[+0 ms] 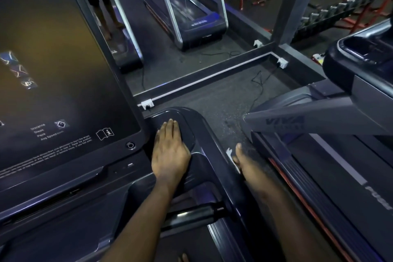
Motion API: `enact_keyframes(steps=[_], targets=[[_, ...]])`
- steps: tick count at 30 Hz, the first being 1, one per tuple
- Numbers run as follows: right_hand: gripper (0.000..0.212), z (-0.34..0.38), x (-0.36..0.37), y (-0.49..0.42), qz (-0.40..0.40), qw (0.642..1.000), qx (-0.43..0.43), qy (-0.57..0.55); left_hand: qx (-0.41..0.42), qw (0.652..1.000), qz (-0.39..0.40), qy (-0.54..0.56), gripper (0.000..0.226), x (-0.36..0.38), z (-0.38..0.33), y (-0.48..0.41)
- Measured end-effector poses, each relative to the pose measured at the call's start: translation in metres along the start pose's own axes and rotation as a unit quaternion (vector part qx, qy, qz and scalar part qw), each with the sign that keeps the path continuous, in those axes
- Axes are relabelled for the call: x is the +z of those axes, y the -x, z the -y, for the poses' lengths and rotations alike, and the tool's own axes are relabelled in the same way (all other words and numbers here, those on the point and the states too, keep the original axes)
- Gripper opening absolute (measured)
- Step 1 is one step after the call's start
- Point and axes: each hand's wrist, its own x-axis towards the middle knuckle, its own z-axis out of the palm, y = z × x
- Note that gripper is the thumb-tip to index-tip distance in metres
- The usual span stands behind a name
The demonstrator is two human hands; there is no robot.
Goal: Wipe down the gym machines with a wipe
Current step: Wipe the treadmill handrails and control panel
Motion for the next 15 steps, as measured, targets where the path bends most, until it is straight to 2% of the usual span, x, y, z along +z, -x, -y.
enact_keyframes(steps=[2,4,7,9,11,12,14,15], targets=[[0.069,0.029,0.008,0.011,0.025,0.999,-0.020,-0.012,0.002,1.000,-0.002,0.002,0.063,-0.001,0.000,0.000],[0.064,0.049,0.016,0.020,0.034,0.998,-0.047,0.022,0.002,1.000,-0.004,0.006,0.062,-0.002,-0.001,0.000],[0.067,0.048,0.011,0.043,-0.035,0.987,-0.072,0.139,0.004,1.000,-0.004,0.015,0.060,-0.004,-0.001,0.002],[0.073,0.035,0.005,0.056,-0.048,0.967,-0.079,0.239,0.010,1.000,-0.005,0.016,0.058,-0.003,-0.001,0.002],[0.074,0.016,0.010,0.061,-0.055,0.947,-0.051,0.314,0.009,1.000,-0.003,0.017,0.058,-0.004,-0.001,0.003],[0.081,0.008,0.018,0.061,-0.056,0.932,-0.050,0.355,0.010,1.000,-0.004,0.015,0.058,-0.004,-0.001,0.003],[0.114,-0.007,0.040,0.063,-0.070,0.883,-0.114,0.450,0.011,1.000,-0.004,0.014,0.058,-0.006,-0.001,0.003],[0.123,-0.014,0.051,0.066,-0.079,0.862,-0.140,0.481,0.012,1.000,-0.001,0.016,0.058,-0.006,-0.001,0.003]])
